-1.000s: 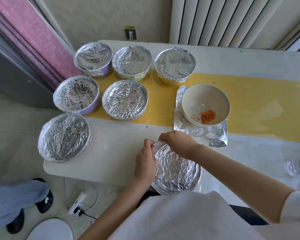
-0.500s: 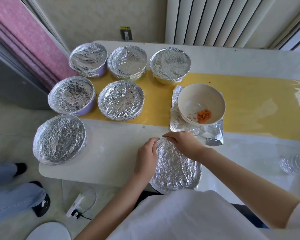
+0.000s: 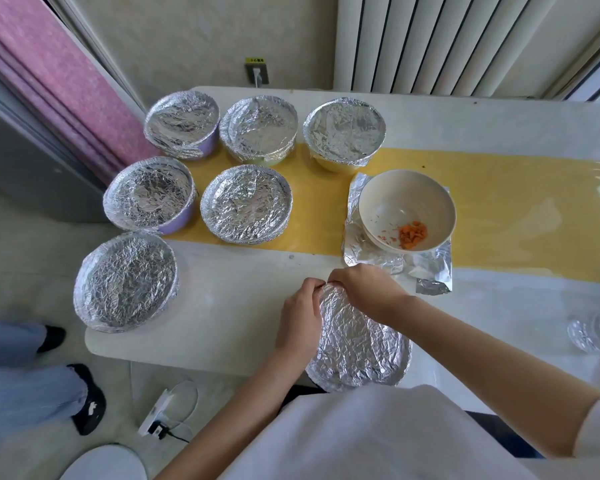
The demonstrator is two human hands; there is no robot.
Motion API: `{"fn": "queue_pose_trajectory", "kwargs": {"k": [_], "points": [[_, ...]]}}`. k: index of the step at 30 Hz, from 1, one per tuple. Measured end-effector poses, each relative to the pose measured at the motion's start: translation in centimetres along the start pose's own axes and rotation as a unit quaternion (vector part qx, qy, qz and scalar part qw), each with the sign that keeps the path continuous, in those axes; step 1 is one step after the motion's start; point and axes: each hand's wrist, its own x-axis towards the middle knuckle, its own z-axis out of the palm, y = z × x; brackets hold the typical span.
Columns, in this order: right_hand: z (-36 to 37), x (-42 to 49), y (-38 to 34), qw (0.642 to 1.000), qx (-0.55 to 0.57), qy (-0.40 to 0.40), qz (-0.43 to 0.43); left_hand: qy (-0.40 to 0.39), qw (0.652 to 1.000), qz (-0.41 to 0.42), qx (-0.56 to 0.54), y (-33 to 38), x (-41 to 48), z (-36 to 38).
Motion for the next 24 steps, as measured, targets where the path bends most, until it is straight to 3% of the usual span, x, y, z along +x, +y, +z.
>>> {"fn": "queue_pose_trajectory", "kwargs": {"k": [7,11,17,24], "points": [[0.0,-0.1,0.3,1.0,0.007,0.002,0.024,0.046,0.999,0.012,0.003,-0.6,-1.0,0.2],[0.3,0.1,0.3,0.998,0.05,-0.009,-0.023,0.043,0.999,-0.013,0.003,-0.4,-0.9,0.1],[0.2,0.1,0.1,0.999,0.005,0.013,-0.034,0.054,0.999,-0.01,-0.003,-0.1,-0.8,-0.2],[0.9,0.2,0.3,0.998,0.033,0.001,-0.048,0.038,0.999,-0.004,0.008,-0.3,-0.7,-0.1]]}}
